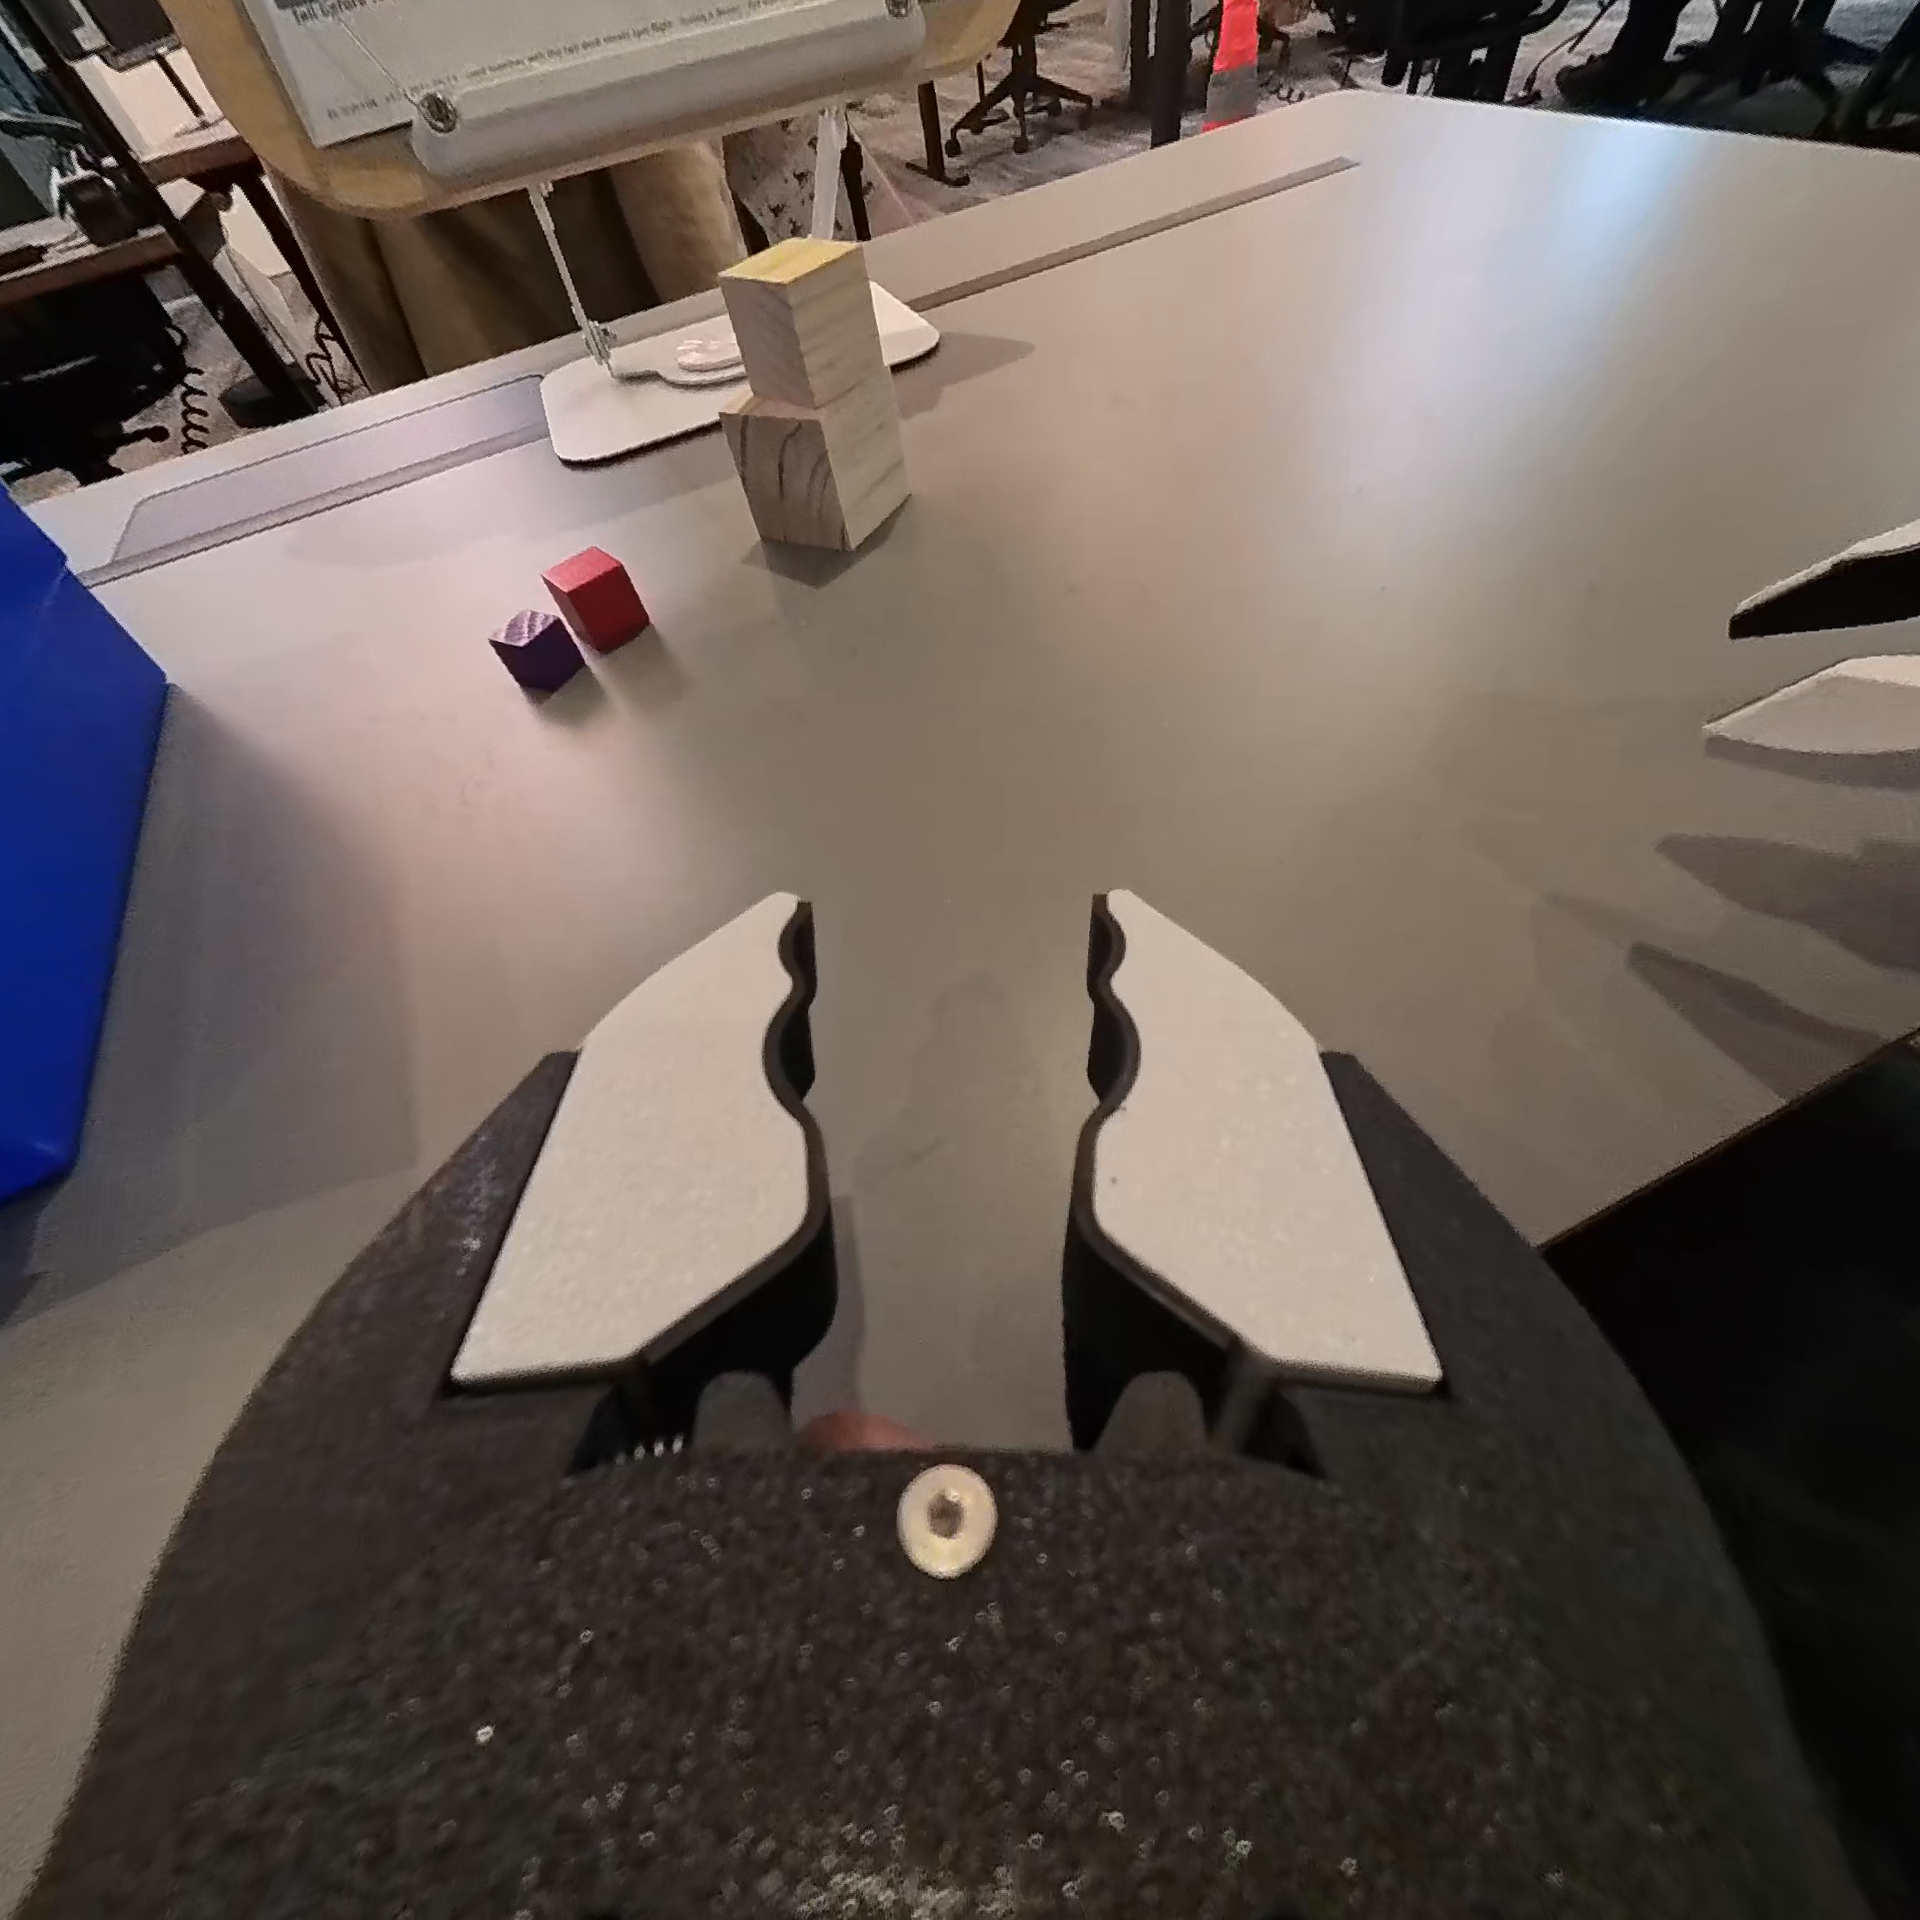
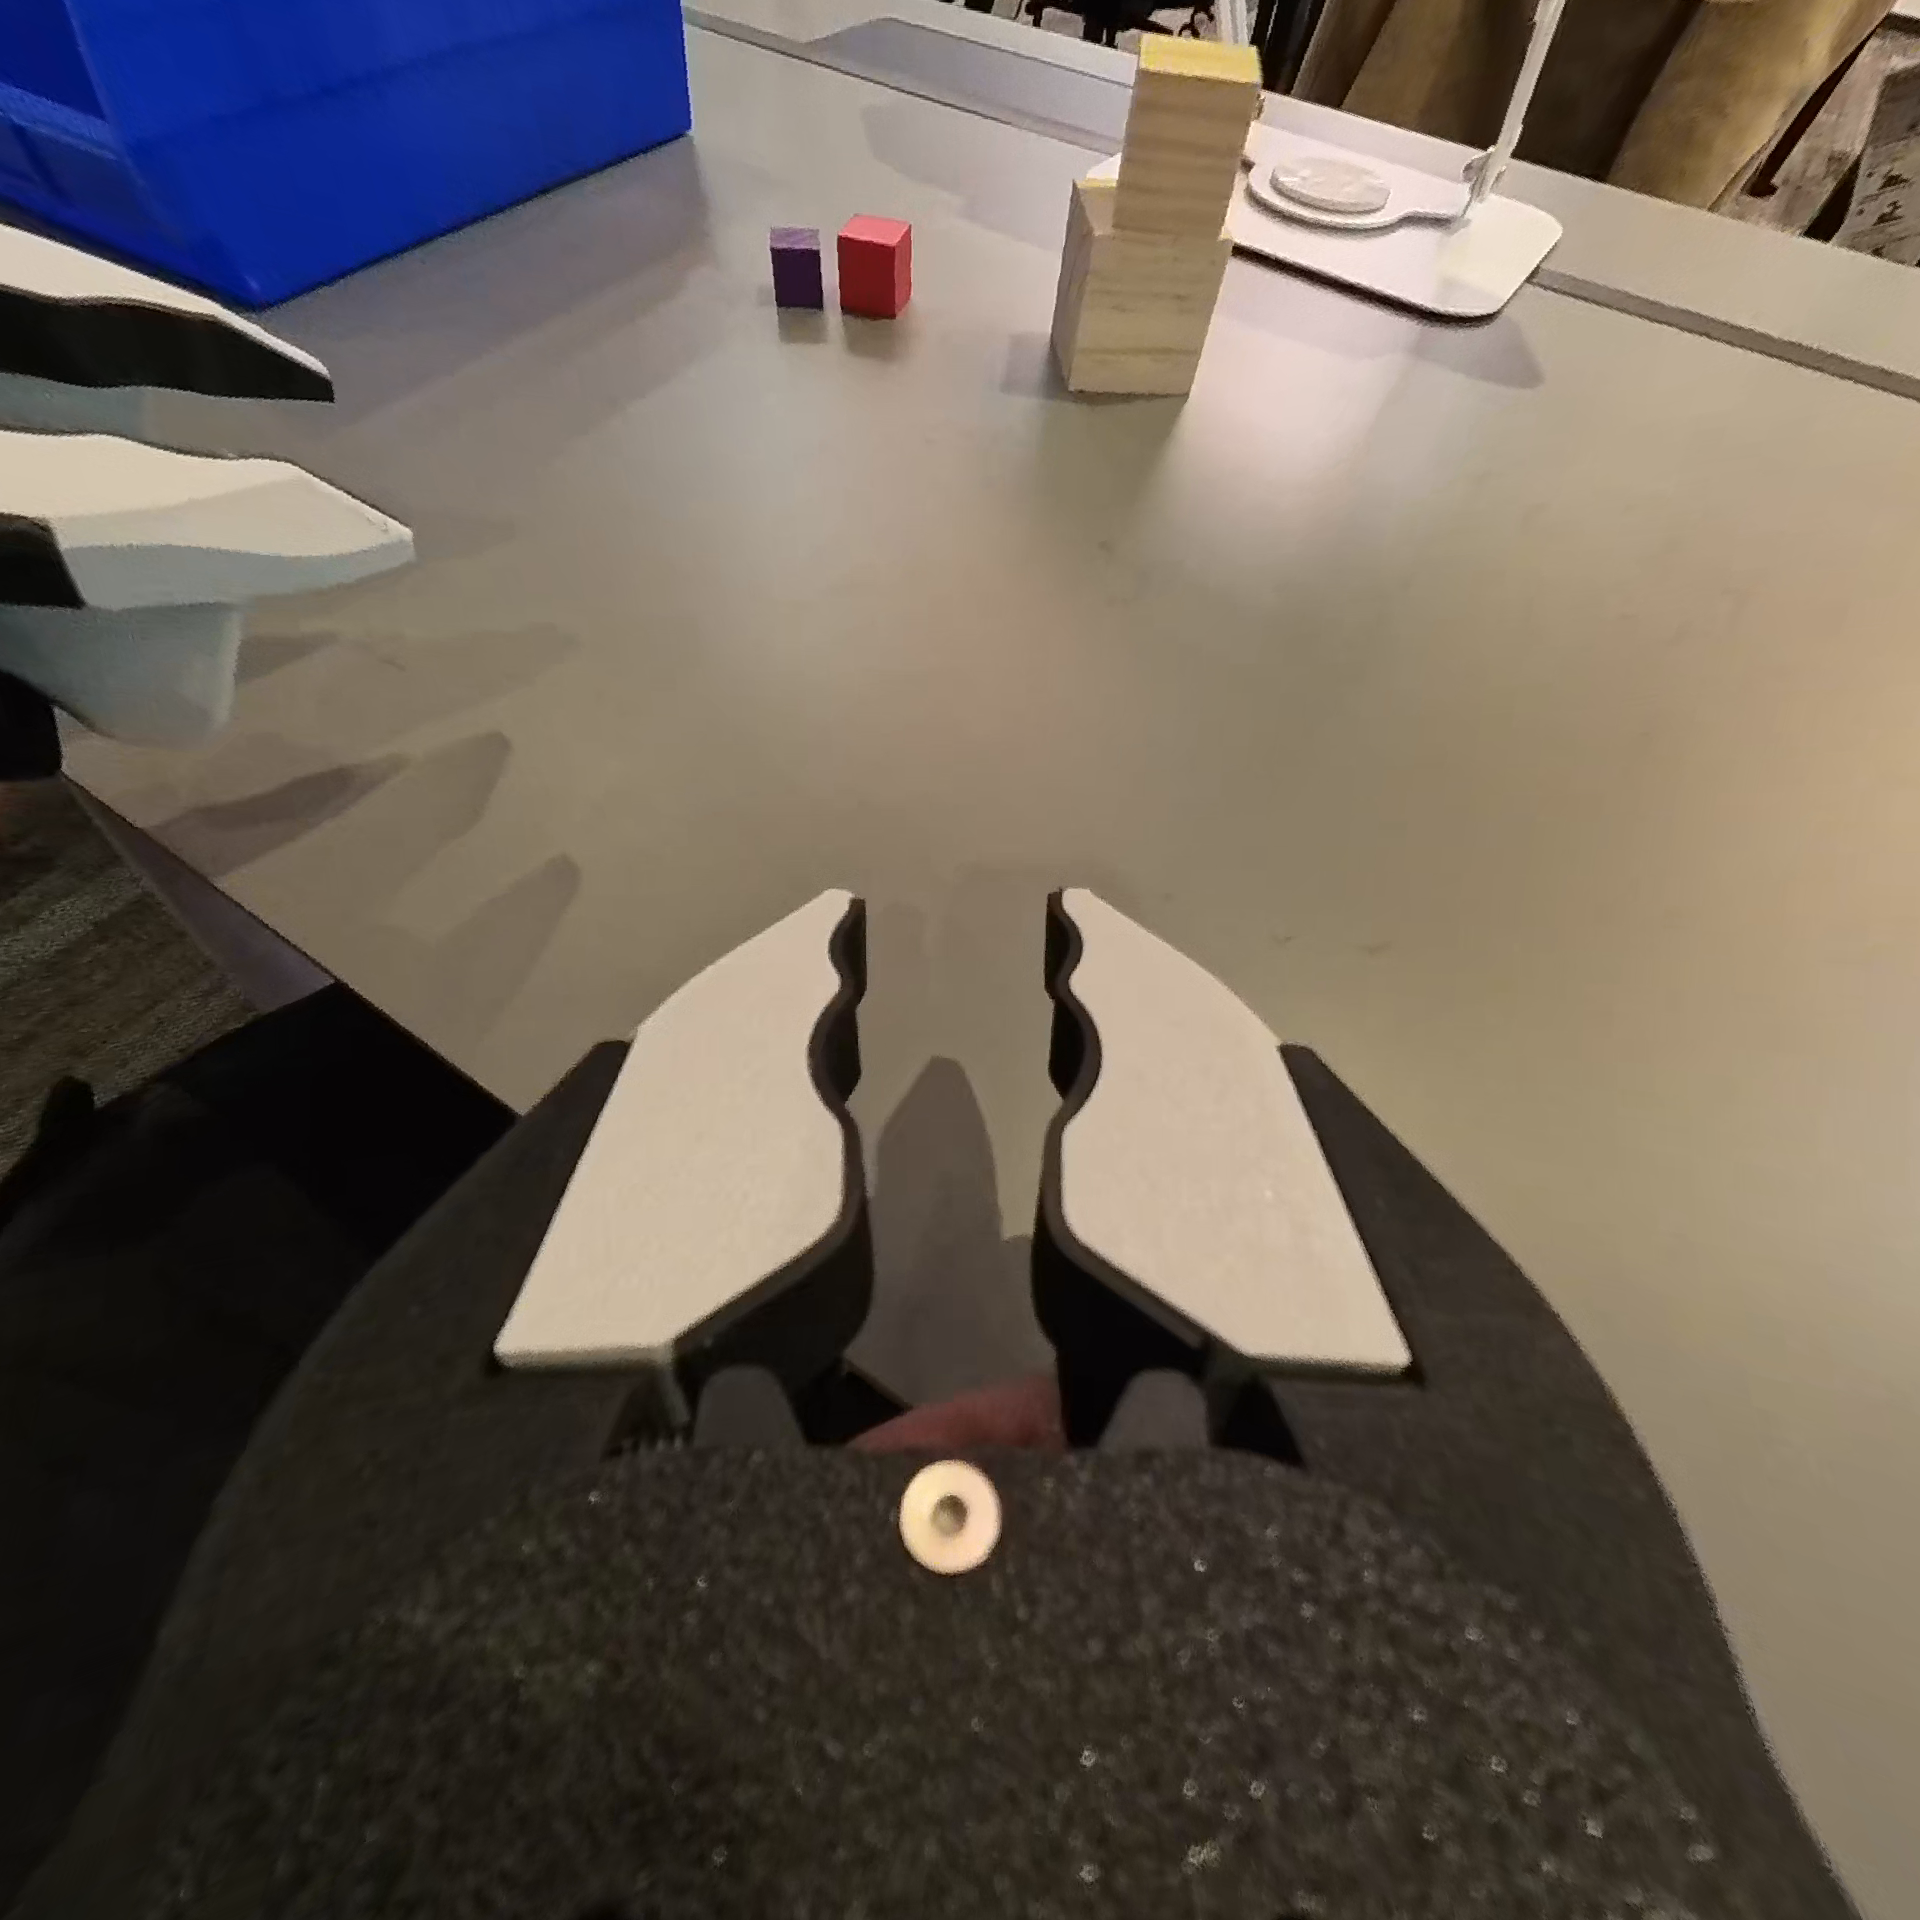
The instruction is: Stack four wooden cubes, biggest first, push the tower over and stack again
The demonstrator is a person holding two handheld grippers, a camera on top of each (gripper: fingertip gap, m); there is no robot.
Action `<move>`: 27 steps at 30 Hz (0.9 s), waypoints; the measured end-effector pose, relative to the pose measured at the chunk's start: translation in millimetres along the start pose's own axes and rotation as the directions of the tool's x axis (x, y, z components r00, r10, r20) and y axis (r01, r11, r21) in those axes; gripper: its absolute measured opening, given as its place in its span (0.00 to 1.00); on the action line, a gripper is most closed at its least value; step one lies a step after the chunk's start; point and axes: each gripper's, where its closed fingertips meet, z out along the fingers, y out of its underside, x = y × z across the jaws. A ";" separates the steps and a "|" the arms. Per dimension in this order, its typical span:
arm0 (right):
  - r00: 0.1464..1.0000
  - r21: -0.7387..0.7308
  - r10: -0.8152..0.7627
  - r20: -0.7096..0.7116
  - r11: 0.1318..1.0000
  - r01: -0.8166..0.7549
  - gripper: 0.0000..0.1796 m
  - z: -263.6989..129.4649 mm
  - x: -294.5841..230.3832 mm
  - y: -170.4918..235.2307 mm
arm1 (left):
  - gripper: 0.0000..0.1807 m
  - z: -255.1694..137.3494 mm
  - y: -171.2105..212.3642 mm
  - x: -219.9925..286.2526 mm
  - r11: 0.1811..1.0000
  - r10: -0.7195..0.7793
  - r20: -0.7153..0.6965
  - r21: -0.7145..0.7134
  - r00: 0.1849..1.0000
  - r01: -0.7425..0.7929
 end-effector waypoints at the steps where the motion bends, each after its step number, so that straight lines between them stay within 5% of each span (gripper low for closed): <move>1: 1.000 0.000 -0.003 0.001 1.000 0.003 0.18 0.0 -0.2 0.1 | 0.28 0.4 0.4 0.0 1.000 0.000 -0.001 -0.002 1.000 0.000; 6: 1.000 -0.001 -0.007 0.007 1.000 0.007 0.17 0.0 -1.3 -0.5 | 0.28 4.6 -1.4 1.2 1.000 0.014 -0.021 -0.005 1.000 -0.014; 10: 0.999 0.013 -0.020 0.031 1.000 0.020 0.16 0.6 -4.3 -5.1 | 0.28 29.7 -46.5 -8.0 0.989 0.132 -0.043 0.077 0.990 -0.128; 14: 0.998 0.015 -0.047 0.036 0.999 0.047 0.16 1.2 -5.0 -6.8 | 0.31 106.8 -75.8 -25.5 0.967 0.252 -0.099 -0.015 0.963 -0.255; 19: 0.997 0.019 -0.072 0.031 0.997 0.072 0.14 1.7 -2.6 -6.6 | 0.36 206.9 -93.6 -47.8 0.958 0.221 -0.244 -0.128 0.944 -0.257; 24: 0.996 0.000 -0.056 0.064 0.998 0.056 0.14 4.5 -5.1 1.5 | 0.41 254.2 -104.4 -54.3 0.949 0.198 -0.317 -0.174 0.927 -0.262; 27: 0.996 -0.004 -0.044 0.084 0.999 0.044 0.14 4.8 -5.8 2.7 | 0.31 271.2 -99.3 -59.0 0.935 0.228 -0.317 -0.191 0.920 -0.298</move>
